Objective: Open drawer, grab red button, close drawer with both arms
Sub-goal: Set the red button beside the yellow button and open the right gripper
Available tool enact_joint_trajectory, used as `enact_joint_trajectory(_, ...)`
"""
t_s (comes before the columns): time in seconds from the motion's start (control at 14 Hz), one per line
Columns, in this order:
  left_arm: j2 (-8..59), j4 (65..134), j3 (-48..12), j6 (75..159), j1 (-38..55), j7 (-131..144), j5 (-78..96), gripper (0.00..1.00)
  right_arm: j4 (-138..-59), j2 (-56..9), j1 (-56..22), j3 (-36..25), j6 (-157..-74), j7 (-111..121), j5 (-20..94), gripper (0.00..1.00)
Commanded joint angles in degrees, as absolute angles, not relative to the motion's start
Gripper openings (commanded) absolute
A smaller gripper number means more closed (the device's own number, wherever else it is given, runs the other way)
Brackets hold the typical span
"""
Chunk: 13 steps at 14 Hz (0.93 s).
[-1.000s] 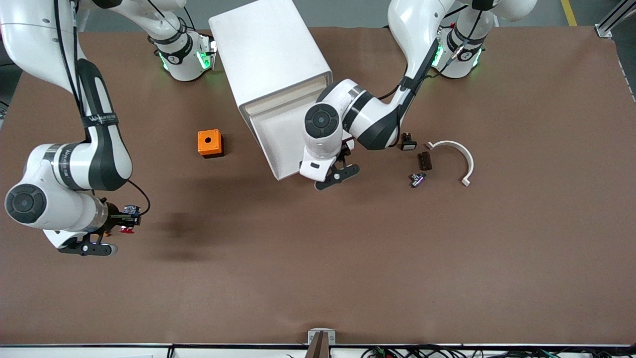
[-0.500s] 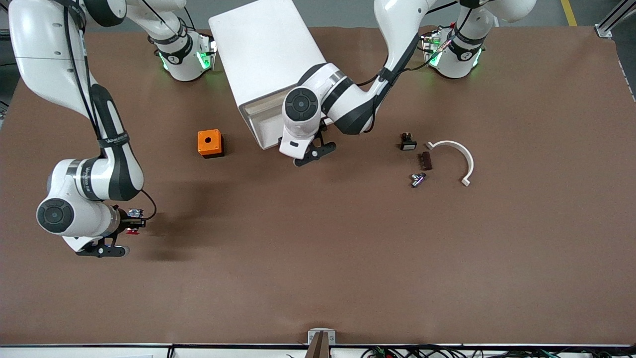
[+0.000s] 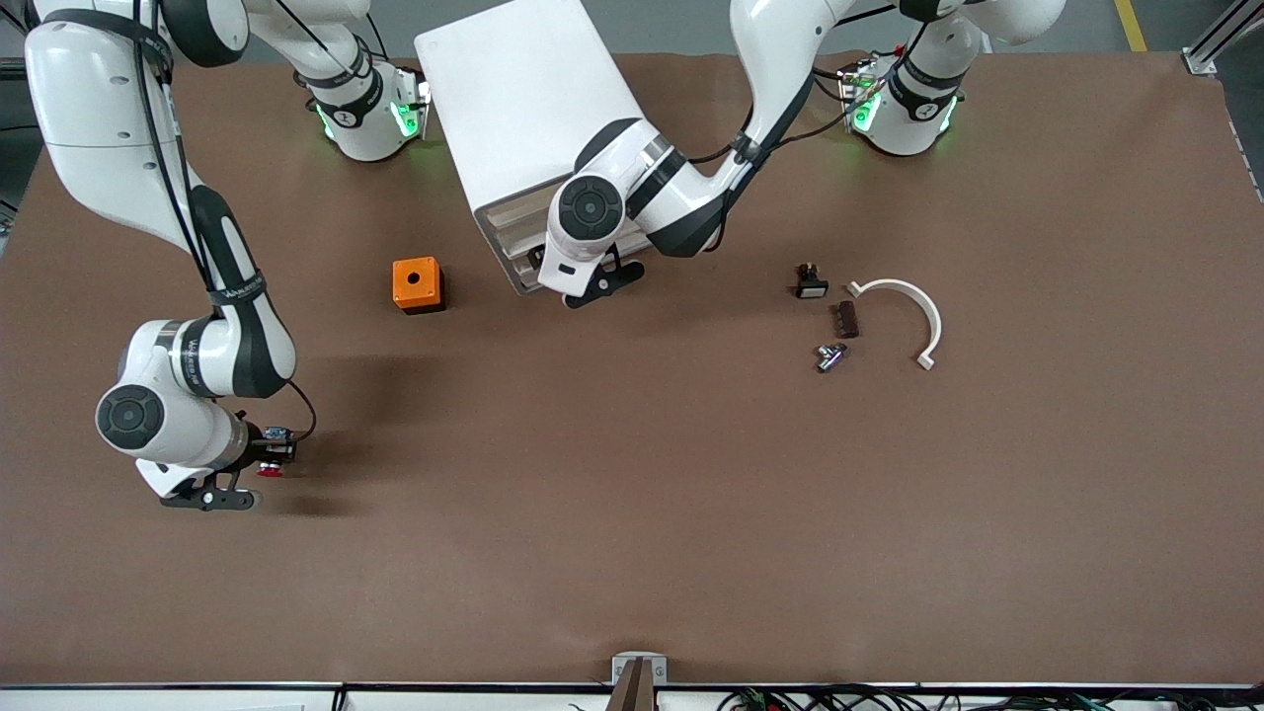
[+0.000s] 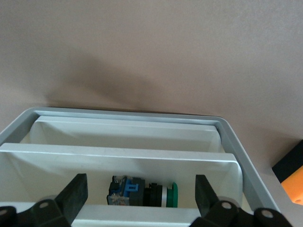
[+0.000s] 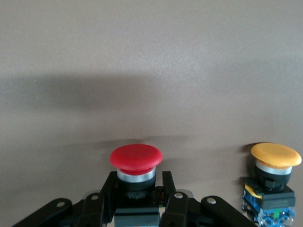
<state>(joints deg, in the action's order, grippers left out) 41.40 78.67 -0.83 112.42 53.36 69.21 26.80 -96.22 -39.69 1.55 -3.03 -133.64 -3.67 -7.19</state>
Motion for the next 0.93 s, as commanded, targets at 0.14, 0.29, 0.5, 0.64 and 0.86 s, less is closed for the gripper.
enact_joint_trajectory(0.14,41.4,78.93,-0.88,113.2,54.66,68.91,28.39,1.0,-99.84,-39.37,3.69,-1.76,-139.22,-3.43,-8.53,0.22)
enact_joint_trajectory(0.29,41.31,78.92,-0.88,113.12,55.28,68.91,28.39,1.0,-99.93,-39.37,3.6,-1.76,-139.04,-3.6,-8.44,0.29)
enact_joint_trajectory(0.5,42.01,78.84,-0.79,113.2,54.93,68.91,28.39,1.0,-99.93,-39.03,3.78,-1.67,-138.6,-3.87,-8.17,1.0)
enact_joint_trajectory(0.64,42.19,78.84,0.26,113.2,53.89,68.56,27.86,1.0,-99.84,-38.24,3.78,-1.41,-135.81,-4.04,-8.09,1.0)
enact_joint_trajectory(0.86,41.14,77.96,2.19,112.77,47.84,68.3,27.08,1.0,-99.67,-32.72,3.17,-0.88,-125.91,-4.39,-5.9,1.0)
